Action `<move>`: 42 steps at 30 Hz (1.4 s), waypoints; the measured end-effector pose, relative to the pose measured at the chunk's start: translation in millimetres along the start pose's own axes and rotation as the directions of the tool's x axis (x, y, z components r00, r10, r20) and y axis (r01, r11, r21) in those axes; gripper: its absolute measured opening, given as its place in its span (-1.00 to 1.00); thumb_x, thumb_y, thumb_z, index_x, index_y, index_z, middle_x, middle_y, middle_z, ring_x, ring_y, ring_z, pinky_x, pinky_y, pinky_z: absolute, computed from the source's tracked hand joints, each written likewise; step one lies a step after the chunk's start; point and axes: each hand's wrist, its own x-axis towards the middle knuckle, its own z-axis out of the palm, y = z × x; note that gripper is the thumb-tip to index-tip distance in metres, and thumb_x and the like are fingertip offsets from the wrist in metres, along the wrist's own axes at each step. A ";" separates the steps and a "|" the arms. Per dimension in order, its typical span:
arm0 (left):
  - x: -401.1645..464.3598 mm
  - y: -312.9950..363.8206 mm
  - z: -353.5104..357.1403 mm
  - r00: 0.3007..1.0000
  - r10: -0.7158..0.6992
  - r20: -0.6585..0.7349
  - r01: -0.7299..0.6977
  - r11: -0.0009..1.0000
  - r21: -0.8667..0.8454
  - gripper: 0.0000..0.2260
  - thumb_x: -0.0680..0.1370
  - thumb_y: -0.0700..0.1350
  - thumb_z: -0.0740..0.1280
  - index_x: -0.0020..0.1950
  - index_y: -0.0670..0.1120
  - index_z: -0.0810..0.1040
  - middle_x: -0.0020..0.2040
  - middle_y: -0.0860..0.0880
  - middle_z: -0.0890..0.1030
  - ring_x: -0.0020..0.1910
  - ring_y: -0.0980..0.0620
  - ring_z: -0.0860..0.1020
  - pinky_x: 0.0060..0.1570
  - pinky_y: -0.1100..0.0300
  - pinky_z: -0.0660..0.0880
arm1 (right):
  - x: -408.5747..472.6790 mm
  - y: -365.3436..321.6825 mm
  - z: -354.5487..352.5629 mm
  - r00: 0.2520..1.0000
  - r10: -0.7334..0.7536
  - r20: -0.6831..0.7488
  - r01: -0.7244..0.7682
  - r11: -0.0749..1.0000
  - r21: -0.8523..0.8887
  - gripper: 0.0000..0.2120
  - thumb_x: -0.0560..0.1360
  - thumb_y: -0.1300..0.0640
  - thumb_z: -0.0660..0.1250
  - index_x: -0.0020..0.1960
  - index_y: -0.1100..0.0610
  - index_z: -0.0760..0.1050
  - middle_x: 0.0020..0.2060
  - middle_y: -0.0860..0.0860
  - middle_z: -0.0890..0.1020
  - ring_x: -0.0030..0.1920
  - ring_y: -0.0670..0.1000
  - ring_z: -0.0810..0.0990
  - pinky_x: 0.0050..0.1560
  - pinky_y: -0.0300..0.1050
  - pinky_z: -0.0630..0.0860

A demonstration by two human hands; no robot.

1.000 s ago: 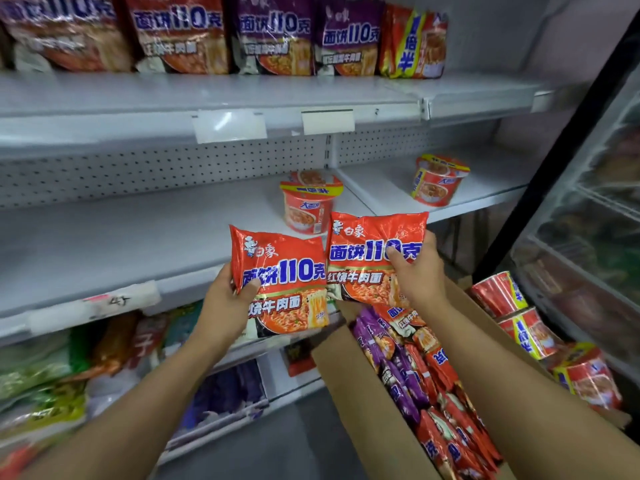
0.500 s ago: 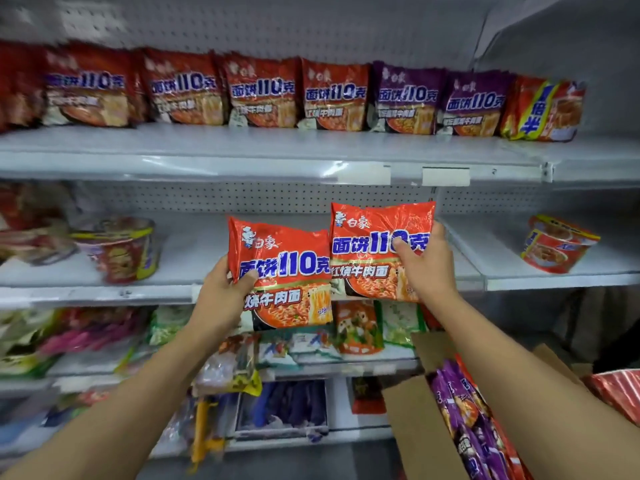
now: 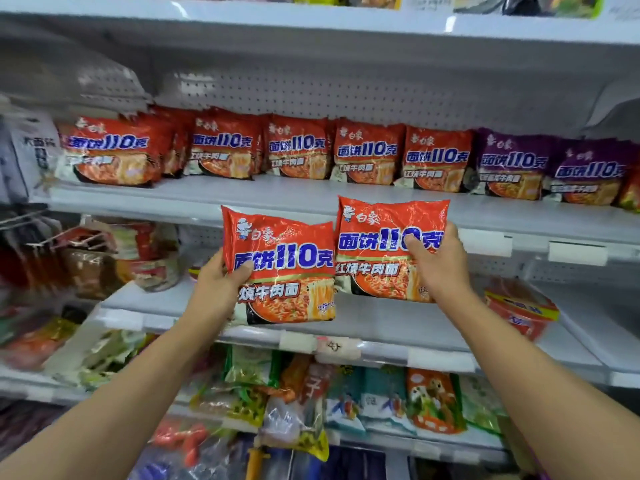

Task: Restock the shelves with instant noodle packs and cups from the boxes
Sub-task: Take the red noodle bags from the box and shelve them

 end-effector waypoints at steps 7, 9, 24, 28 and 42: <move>67.1 20.6 -81.7 1.000 0.019 -0.010 -0.019 1.000 0.019 -0.87 0.60 -0.15 0.26 0.10 0.03 0.52 0.04 -0.04 0.66 0.02 -0.07 0.62 0.15 -0.07 0.49 | 23.0 -58.2 83.1 0.999 -0.034 -0.022 0.035 0.999 0.041 -0.66 0.54 0.10 0.34 0.25 0.14 0.34 0.01 -0.02 0.56 -0.05 -0.03 0.56 -0.10 -0.17 0.47; 83.0 27.3 -104.2 0.999 0.046 0.003 -0.046 0.999 0.019 -0.84 0.61 -0.14 0.25 0.16 0.02 0.51 0.07 -0.03 0.65 0.05 -0.05 0.61 0.16 -0.05 0.48 | 29.5 -71.8 106.2 0.999 -0.043 -0.026 0.044 0.998 0.043 -0.66 0.54 0.11 0.34 0.25 0.16 0.35 0.03 0.00 0.57 -0.03 -0.02 0.56 -0.05 -0.15 0.45; 168.0 52.9 -229.6 0.982 0.149 -0.120 -0.154 0.987 -0.039 -0.81 0.61 -0.15 0.24 0.20 0.04 0.46 -0.01 0.09 0.63 -0.12 0.15 0.62 -0.13 0.22 0.53 | 77.5 -140.7 266.0 0.997 -0.057 -0.049 0.064 0.985 0.161 -0.67 0.52 0.12 0.36 0.19 0.17 0.33 0.12 0.08 0.57 0.07 0.07 0.59 0.09 0.03 0.55; 183.9 55.3 -240.8 0.980 0.153 -0.127 -0.159 0.986 -0.044 -0.86 0.62 -0.14 0.23 0.10 0.08 0.48 -0.06 0.12 0.63 -0.28 0.27 0.63 -0.29 0.34 0.47 | 101.5 -148.4 304.5 0.999 -0.044 -0.019 0.046 0.991 0.124 -0.38 0.52 0.06 0.36 0.44 0.26 0.18 0.30 0.18 0.47 0.29 0.19 0.48 0.25 0.19 0.46; 256.0 49.4 -231.8 0.958 0.197 -0.208 -0.194 0.980 0.037 -0.85 0.62 -0.17 0.23 0.12 0.05 0.48 -0.04 0.11 0.63 -0.12 0.19 0.61 -0.16 0.27 0.52 | 182.9 -131.7 408.2 0.987 -0.087 0.133 0.077 0.994 0.075 -0.41 0.57 0.10 0.29 0.47 0.26 0.12 0.36 0.16 0.42 0.36 0.19 0.40 0.30 -0.02 0.37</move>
